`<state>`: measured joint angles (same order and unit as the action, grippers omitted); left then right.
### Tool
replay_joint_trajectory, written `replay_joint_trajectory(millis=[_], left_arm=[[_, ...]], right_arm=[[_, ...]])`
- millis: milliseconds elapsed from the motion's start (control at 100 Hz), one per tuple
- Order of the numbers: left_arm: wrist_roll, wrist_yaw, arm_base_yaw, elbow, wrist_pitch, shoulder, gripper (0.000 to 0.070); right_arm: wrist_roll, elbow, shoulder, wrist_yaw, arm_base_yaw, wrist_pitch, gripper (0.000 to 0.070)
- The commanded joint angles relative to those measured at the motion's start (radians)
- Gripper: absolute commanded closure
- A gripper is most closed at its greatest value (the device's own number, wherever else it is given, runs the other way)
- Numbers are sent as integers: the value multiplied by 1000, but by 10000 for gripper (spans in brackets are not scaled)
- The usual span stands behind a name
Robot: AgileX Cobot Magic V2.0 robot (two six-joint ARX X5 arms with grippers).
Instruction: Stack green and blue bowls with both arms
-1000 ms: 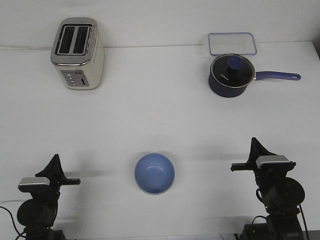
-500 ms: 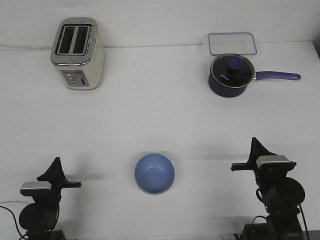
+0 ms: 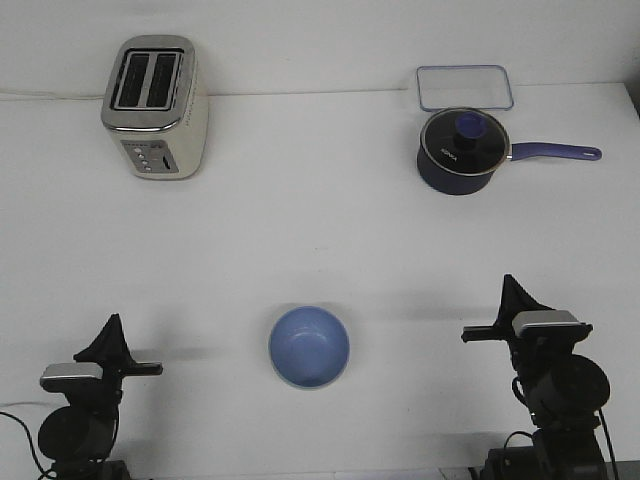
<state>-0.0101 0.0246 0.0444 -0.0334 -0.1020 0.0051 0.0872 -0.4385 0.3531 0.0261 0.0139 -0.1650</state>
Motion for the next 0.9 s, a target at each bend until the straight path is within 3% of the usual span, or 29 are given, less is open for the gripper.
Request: replay_joint_trajectory(millis=[0, 230, 370, 630, 750, 890], left_arm=[[-4, -2, -1, 19, -11, -2, 687], [-4, -2, -1, 19, -10, -2, 687], [-4, -2, -1, 19, -10, -2, 687], [-4, -2, -1, 19, -10, -2, 686], [-4, -2, -1, 19, -9, -2, 687], [-4, -2, -1, 19, -7, -2, 687]], right_arm=[[15, -6, 0, -1, 0, 16, 700], [-137, 26, -43, -54, -2, 11, 700], [-244, 199, -182, -50, -2, 135, 700], [-316, 418, -352, -58, -3, 184, 700], [-323, 426, -352, -64, -3, 137, 700], [-328, 426, -352, -125, -3, 139, 700]])
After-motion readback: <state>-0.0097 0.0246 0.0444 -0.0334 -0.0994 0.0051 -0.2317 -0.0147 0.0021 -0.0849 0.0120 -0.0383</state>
